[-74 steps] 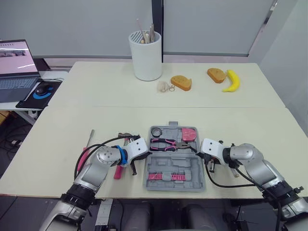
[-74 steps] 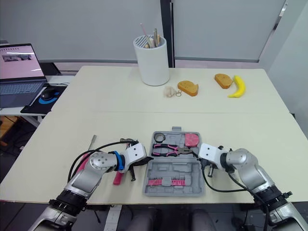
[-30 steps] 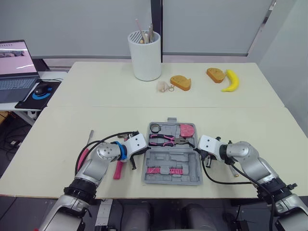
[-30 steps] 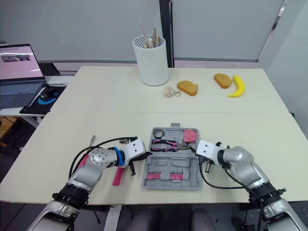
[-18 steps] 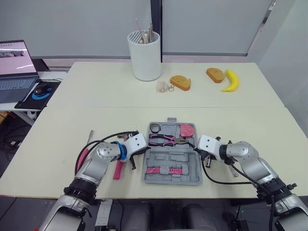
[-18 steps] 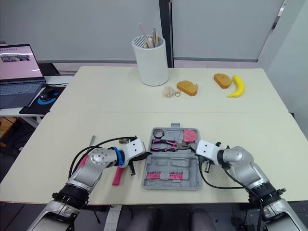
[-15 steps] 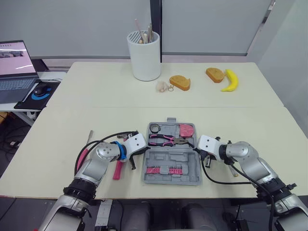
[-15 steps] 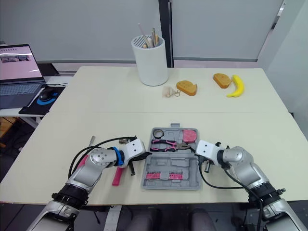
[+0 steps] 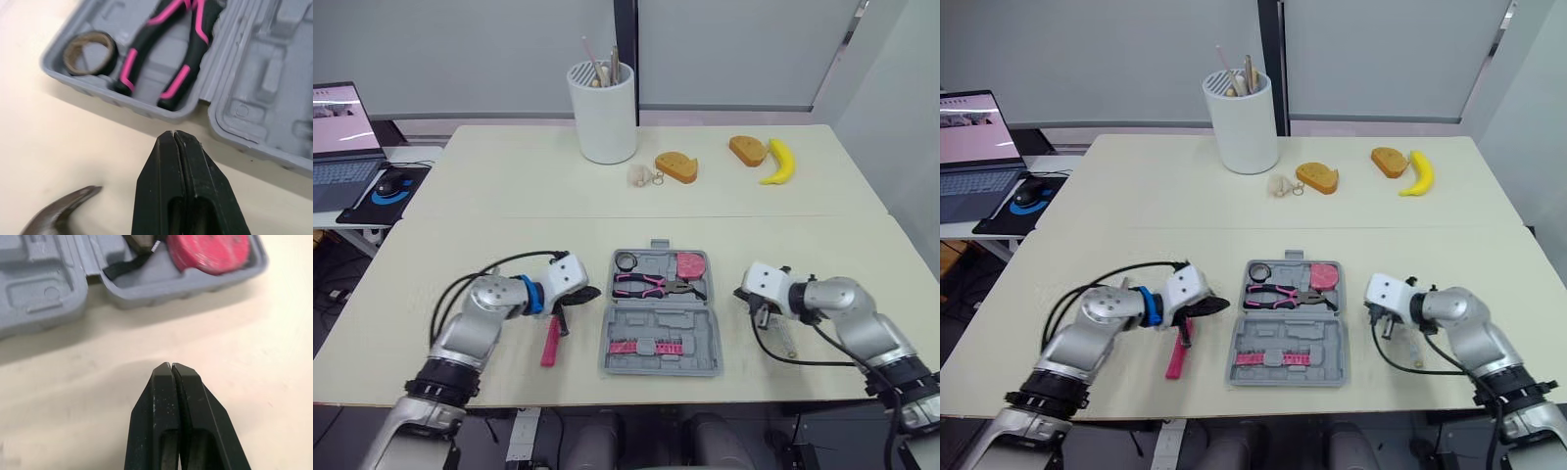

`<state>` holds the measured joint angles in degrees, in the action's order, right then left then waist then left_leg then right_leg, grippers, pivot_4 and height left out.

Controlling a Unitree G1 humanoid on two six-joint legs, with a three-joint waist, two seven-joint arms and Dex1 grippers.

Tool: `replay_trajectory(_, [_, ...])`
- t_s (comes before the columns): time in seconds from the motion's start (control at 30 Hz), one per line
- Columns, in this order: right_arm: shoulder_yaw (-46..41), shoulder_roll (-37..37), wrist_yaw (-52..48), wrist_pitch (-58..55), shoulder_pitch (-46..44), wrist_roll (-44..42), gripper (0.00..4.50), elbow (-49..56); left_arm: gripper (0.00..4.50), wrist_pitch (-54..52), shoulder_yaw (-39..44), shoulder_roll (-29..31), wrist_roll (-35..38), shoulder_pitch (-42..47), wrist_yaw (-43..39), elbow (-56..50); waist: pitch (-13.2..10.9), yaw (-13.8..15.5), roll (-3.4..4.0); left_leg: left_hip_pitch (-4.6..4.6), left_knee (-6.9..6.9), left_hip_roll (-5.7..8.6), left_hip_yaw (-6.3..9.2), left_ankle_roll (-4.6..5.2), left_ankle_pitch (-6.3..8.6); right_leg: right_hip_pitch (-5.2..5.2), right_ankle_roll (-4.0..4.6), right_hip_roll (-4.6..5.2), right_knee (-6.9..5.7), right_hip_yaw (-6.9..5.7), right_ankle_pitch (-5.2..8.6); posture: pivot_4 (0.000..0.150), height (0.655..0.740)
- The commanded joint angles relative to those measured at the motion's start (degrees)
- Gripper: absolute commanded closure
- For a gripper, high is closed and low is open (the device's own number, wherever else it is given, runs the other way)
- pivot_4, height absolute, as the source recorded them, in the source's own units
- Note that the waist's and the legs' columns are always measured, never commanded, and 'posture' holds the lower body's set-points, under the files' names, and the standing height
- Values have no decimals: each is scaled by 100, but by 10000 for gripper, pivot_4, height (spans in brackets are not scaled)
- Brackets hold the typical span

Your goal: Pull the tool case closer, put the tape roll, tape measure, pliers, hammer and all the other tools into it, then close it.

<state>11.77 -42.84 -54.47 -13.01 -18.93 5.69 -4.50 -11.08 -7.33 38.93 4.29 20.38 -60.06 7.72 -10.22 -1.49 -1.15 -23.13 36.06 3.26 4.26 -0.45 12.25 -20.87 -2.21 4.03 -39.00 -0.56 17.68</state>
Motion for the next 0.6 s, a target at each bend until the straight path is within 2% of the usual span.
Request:
replay_trajectory(0.03, [-842, -384, -609, -705, 304, -1001, 39386, 849, 41425, -395, 928, 568, 771, -87, -382, -401, 0, -7, 0, -3, -1, -1, 0, 0, 0, -3, 0, 0, 0, 0, 0, 1500, 7400])
replay_trajectory(0.1, [-1280, -658, -877, -1147, 439, -1483, 35545, 1121, 36442, -689, 1351, 939, 1145, -167, -630, -427, -2, -22, 2, -14, -1, -5, 1, 0, 0, -17, 2, -1, 0, -1, 1, 1500, 7400])
replay_trajectory(0.23, [-2332, -1340, -1355, -2239, 577, -2498, 26381, 1470, 23398, -1472, 2404, 1741, 1837, -359, -968, -77, -6, -24, 3, -30, 2, -4, -1, 1, 0, -32, 2, 2, -3, 0, 1, 1500, 7400])
replay_trajectory(0.33, [-2953, -1782, -1545, -2860, 682, -3004, 19520, 1596, 13799, -1728, 2986, 2362, 2001, -734, -1380, 495, -7, -35, 5, -30, -1, -7, -1, 2, 1, -33, 3, 2, 0, -2, 1, 1500, 7400])
replay_trajectory(0.47, [-3556, -2062, -1598, -3020, 1076, -3193, 8469, 1437, 220, -1621, 3441, 2947, 1951, -998, -1629, 1401, -8, -7, 3, -31, -9, -11, -3, 2, 2, -40, 9, 3, 3, -5, 5, 1500, 7400])
replay_trajectory(0.53, [-3685, -2089, -1560, -2994, 1218, -3209, 2091, 1347, 0, -1454, 3499, 3090, 1894, -1029, -1697, 1759, -8, 6, 2, -32, -9, -10, -4, 2, 2, -42, 9, 8, 3, -3, 5, 1500, 7400])
replay_trajectory(0.6, [-3742, -2052, -1486, -2941, 1307, -3223, 516, 1239, 0, -1340, 3505, 3159, 1853, -1013, -1689, 2083, -9, 25, 3, -34, -8, -8, -8, 2, 2, -44, 9, 16, 4, -2, 5, 1500, 7400])
